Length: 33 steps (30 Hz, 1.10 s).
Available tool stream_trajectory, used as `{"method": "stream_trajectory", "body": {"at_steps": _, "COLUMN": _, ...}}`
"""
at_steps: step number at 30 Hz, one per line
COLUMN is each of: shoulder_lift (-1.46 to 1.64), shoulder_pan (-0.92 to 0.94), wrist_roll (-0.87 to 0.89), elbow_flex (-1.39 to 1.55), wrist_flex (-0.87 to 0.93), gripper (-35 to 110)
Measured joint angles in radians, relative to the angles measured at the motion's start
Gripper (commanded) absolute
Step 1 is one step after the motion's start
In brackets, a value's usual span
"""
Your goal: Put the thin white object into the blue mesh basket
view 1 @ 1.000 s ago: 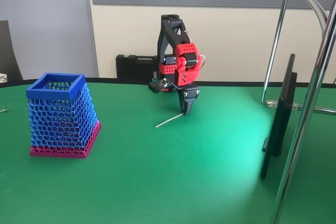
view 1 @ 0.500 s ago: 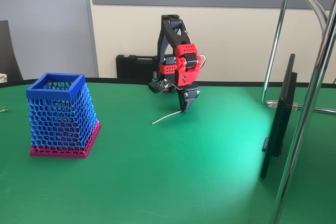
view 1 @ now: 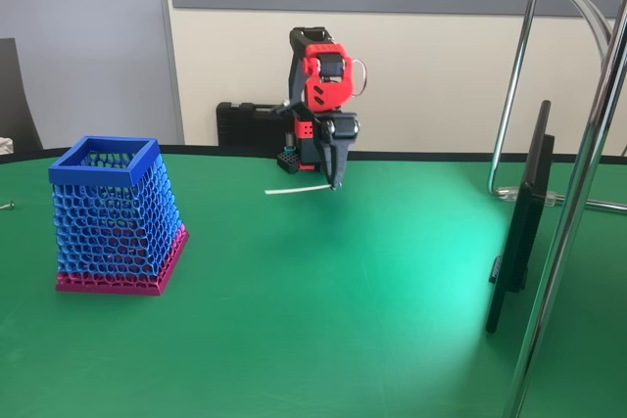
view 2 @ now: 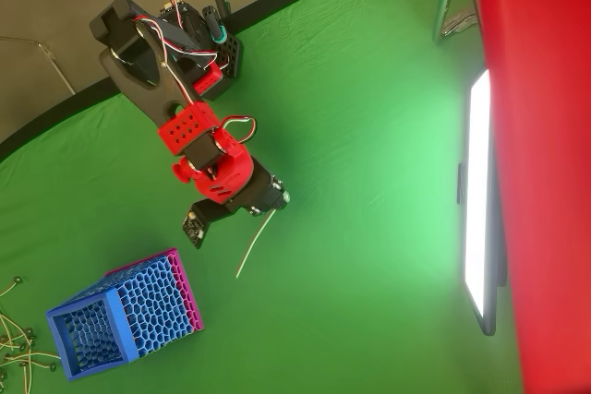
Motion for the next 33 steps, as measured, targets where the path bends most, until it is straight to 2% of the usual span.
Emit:
{"method": "stream_trajectory", "body": {"at_steps": 8, "shoulder_lift": 0.009, "shoulder_pan": 0.158, "wrist_roll": 0.195, "elbow_flex": -0.110, "wrist_flex": -0.164, "gripper": 0}}
{"method": "stream_trajectory", "body": {"at_steps": 20, "shoulder_lift": -0.153, "shoulder_pan": 0.354, "wrist_roll": 0.537, "elbow_flex": -0.393, "wrist_flex": -0.224, "gripper": 0}}
{"method": "stream_trajectory", "body": {"at_steps": 26, "shoulder_lift": -0.225, "shoulder_pan": 0.402, "wrist_roll": 0.617, "elbow_flex": -0.489, "wrist_flex": -0.238, "gripper": 0}}
{"method": "stream_trajectory", "body": {"at_steps": 33, "shoulder_lift": -0.333, "shoulder_pan": 0.445, "wrist_roll": 0.630, "elbow_flex": -0.600, "wrist_flex": -0.256, "gripper": 0}}
